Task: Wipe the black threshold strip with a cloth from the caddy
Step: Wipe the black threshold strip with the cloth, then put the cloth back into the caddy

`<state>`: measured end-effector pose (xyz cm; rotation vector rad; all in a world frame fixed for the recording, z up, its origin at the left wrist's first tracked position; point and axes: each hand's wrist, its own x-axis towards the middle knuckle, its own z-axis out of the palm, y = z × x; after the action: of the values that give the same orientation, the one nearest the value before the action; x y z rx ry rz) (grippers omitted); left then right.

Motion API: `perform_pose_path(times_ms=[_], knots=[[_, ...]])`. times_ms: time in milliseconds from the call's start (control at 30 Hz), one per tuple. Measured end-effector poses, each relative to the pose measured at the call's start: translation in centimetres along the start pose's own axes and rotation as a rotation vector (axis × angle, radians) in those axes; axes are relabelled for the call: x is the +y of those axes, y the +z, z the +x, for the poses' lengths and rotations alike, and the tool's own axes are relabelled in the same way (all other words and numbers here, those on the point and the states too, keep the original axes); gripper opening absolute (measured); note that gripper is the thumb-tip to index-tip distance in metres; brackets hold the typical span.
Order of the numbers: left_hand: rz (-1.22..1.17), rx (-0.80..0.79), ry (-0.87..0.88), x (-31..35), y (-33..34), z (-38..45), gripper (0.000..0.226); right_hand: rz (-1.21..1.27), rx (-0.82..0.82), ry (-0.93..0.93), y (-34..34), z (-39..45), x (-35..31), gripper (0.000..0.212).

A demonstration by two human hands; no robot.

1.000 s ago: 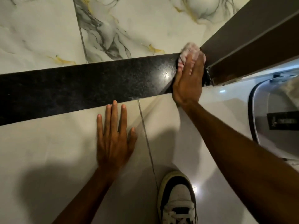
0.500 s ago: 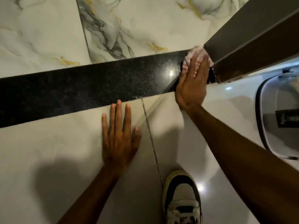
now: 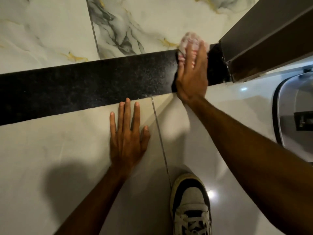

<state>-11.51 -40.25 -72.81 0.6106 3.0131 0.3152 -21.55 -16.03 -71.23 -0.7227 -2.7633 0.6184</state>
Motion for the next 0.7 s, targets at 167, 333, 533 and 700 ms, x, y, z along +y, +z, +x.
perform_pose_path(times_ms=[167,333,533,700], knots=[[0.006,-0.074,0.0,0.2,-2.1,0.1,0.069,-0.054,-0.184,-0.22,-0.2,-4.6,-2.9,0.069],[0.041,-0.219,0.086,1.5,-11.3,-2.0,0.069,0.025,-0.471,0.158,-8.2,-13.4,-2.3,0.063],[0.095,-0.303,0.15,5.4,-29.6,-3.1,0.074,0.181,-0.325,0.345,-26.1,-15.1,-8.9,0.055],[0.077,-0.313,0.319,15.5,-47.3,-2.1,0.069,0.344,-0.149,0.462,-46.7,-14.1,-15.1,0.056]])
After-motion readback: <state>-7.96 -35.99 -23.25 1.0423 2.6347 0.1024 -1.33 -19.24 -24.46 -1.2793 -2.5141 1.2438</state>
